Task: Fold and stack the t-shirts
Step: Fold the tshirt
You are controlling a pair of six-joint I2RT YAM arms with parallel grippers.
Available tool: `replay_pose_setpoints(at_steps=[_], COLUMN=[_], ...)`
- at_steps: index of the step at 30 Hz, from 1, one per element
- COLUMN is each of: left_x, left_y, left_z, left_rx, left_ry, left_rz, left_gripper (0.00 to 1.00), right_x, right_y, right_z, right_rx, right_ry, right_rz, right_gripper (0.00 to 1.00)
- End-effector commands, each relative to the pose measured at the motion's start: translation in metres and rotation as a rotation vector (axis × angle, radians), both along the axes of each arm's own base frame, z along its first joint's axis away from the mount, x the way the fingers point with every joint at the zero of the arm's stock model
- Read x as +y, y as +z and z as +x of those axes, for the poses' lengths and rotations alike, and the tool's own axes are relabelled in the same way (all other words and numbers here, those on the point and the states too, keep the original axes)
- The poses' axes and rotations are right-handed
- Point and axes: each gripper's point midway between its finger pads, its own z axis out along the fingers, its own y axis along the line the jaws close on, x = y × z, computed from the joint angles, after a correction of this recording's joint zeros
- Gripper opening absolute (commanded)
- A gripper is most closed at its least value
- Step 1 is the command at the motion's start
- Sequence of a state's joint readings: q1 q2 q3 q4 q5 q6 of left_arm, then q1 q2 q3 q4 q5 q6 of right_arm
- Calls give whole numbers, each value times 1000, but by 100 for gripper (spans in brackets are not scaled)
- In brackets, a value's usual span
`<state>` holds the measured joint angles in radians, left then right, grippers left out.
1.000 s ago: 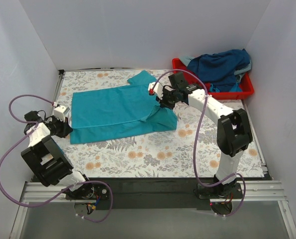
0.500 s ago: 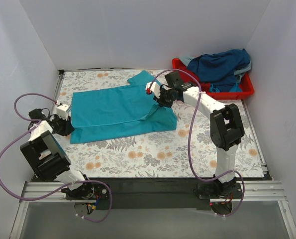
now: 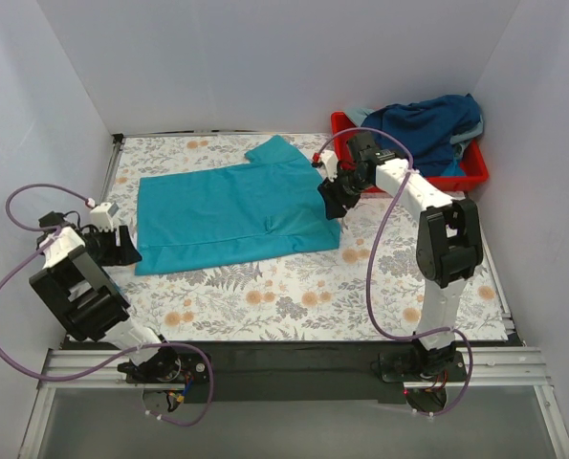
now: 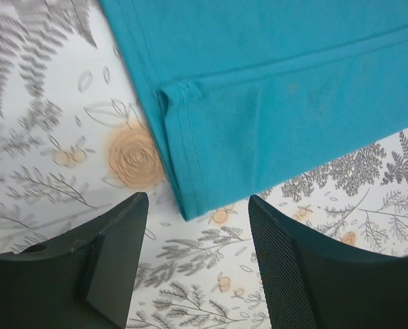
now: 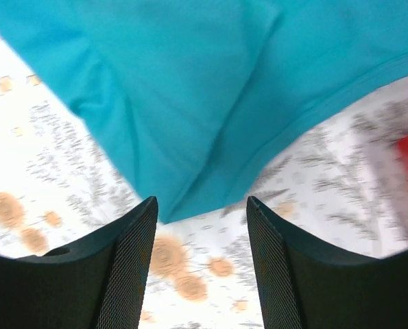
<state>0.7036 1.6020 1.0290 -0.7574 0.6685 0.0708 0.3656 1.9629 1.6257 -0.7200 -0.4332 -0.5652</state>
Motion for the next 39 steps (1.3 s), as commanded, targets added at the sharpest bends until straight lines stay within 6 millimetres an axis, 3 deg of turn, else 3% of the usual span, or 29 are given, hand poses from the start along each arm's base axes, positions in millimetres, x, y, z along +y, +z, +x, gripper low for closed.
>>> replay_pose_setpoints(at_steps=[1, 10, 17, 20, 24, 25, 27, 31, 35, 37, 38, 39], left_x=[-11, -15, -18, -15, -4, -2, -4, -6, -4, -2, -2, 3], left_y=[1, -23, -40, -49, -59, -60, -60, -52, -48, -41, -34, -22], left_z=[-23, -31, -36, -39, -47, -49, -55, -63, -80, -78, -79, -70], left_rx=[53, 113, 141, 177, 225, 233, 247, 234, 261, 233, 220, 181], left_ry=[29, 60, 42, 64, 84, 85, 80, 45, 41, 16, 16, 8], left_rz=[-6, -13, 56, 84, 149, 157, 161, 187, 194, 190, 178, 189], left_gripper=[59, 65, 60, 52, 23, 9, 1, 0, 0, 0, 14, 21], right_x=[13, 2, -10, -14, -17, -15, -16, -11, -18, -23, -24, -23], right_y=[8, -45, -82, -91, -100, -101, -102, -96, -87, -87, -80, -76], right_z=[-42, -43, -48, -55, -70, -75, -83, -91, -99, -108, -113, -116], right_rx=[166, 266, 312, 319, 331, 330, 326, 313, 303, 315, 317, 325], right_ry=[-30, -84, -111, -112, -99, -86, -76, -61, -65, -58, -40, -30], right_rz=[74, -26, -114, -146, -188, -199, -212, -211, -222, -228, -223, -212], right_gripper=[60, 56, 39, 30, 17, 13, 5, 1, 1, 1, 3, 14])
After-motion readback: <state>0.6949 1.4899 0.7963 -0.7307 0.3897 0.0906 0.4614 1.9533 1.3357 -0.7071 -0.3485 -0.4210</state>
